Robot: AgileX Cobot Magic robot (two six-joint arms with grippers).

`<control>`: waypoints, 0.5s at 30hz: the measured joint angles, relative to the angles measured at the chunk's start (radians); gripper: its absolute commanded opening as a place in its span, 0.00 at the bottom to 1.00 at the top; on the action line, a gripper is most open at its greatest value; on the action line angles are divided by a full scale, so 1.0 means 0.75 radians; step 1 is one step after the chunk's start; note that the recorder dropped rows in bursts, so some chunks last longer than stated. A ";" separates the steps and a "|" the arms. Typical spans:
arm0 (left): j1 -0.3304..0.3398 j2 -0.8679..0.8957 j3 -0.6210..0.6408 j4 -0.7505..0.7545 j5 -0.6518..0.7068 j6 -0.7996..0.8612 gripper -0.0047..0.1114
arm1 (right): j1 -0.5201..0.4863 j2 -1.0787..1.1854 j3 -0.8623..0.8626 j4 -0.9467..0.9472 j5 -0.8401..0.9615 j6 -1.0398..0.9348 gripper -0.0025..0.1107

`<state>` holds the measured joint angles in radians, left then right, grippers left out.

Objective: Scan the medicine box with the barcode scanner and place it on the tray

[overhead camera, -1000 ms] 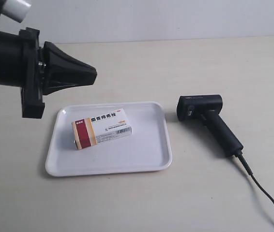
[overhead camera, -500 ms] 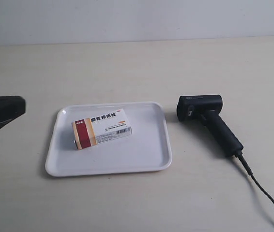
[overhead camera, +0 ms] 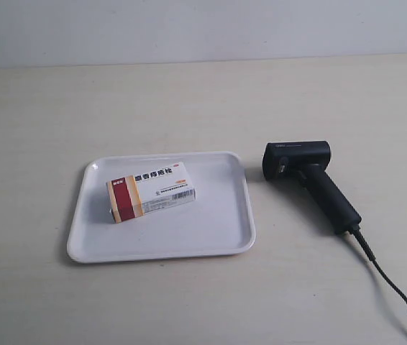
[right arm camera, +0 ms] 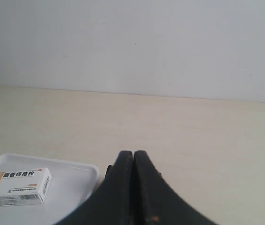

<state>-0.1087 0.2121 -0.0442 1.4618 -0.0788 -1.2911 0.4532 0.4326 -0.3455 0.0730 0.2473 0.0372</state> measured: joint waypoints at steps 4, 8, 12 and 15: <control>0.052 -0.108 0.052 -0.039 0.014 0.016 0.06 | 0.000 0.000 0.000 0.000 0.000 0.000 0.02; 0.052 -0.118 0.057 -0.801 0.095 0.752 0.06 | 0.000 0.000 0.000 0.000 0.000 0.000 0.02; 0.052 -0.123 0.060 -1.489 0.179 1.421 0.06 | 0.000 0.000 0.000 0.000 0.000 0.000 0.02; 0.052 -0.173 0.060 -1.645 0.216 1.581 0.06 | 0.000 0.000 0.000 0.000 0.000 0.000 0.02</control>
<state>-0.0699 0.0822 0.0006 0.2277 0.0832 -0.1053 0.4532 0.4326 -0.3455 0.0730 0.2473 0.0372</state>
